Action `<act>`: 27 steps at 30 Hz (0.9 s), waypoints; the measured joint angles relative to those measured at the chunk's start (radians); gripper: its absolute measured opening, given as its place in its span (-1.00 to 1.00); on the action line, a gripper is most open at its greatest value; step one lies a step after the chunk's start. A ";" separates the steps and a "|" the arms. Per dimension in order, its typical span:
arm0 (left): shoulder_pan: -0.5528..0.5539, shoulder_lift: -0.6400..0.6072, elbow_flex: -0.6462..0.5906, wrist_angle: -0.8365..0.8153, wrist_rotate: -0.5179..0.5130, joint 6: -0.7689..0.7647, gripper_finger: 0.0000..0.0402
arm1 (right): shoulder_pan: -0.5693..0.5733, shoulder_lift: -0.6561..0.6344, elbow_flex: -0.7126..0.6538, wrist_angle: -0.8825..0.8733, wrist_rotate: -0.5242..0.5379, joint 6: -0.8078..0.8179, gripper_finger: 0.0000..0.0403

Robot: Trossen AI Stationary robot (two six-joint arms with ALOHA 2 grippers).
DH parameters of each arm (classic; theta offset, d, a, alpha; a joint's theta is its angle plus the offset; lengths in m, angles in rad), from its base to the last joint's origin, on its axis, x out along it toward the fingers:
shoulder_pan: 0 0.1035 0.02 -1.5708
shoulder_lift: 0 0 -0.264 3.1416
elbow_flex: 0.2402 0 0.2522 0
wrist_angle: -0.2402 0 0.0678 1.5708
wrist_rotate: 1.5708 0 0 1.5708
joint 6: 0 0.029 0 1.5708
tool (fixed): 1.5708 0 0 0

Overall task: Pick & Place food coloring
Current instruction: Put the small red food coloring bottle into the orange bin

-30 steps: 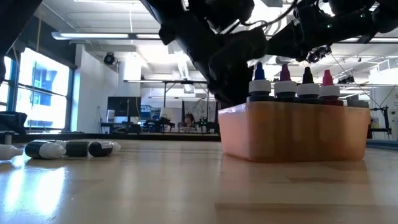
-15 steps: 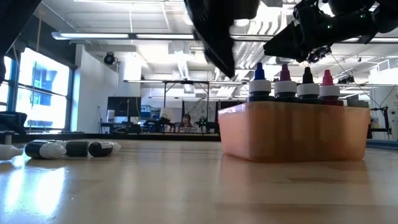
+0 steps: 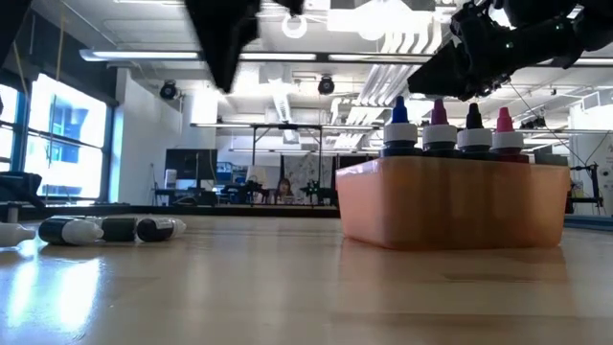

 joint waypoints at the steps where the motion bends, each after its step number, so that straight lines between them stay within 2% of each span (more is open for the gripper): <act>1: -0.027 -0.006 -0.035 -0.012 -0.034 -0.034 -0.18 | 0.000 0.000 0.000 -0.003 0.000 0.000 -0.17; 4: -0.105 -0.020 -0.151 0.019 -0.141 -0.150 -0.18 | 0.000 0.000 0.000 -0.017 0.000 0.006 -0.17; 6: -0.149 -0.032 -0.247 0.037 -0.171 -0.272 -0.18 | 0.000 0.000 0.000 -0.020 0.000 0.007 -0.17; 10: -0.194 -0.098 -0.422 0.282 -0.050 -0.419 -0.18 | 0.000 0.000 0.000 -0.017 0.000 0.008 -0.17; 13: -0.206 -0.146 -0.523 0.510 -0.003 -0.435 -0.18 | 0.000 0.000 0.000 -0.011 0.000 0.008 -0.17; 16: -0.203 -0.192 -0.579 0.622 -0.007 -0.446 -0.18 | 0.000 0.000 0.000 -0.004 0.000 0.020 -0.17; 19: -0.202 -0.222 -0.614 0.583 -0.046 -0.449 -0.18 | 0.000 0.000 0.000 -0.003 -0.001 0.035 -0.17; 27: -0.196 -0.365 -0.760 0.623 -0.058 -0.468 -0.18 | 0.000 0.000 0.000 -0.003 -0.003 0.035 -0.17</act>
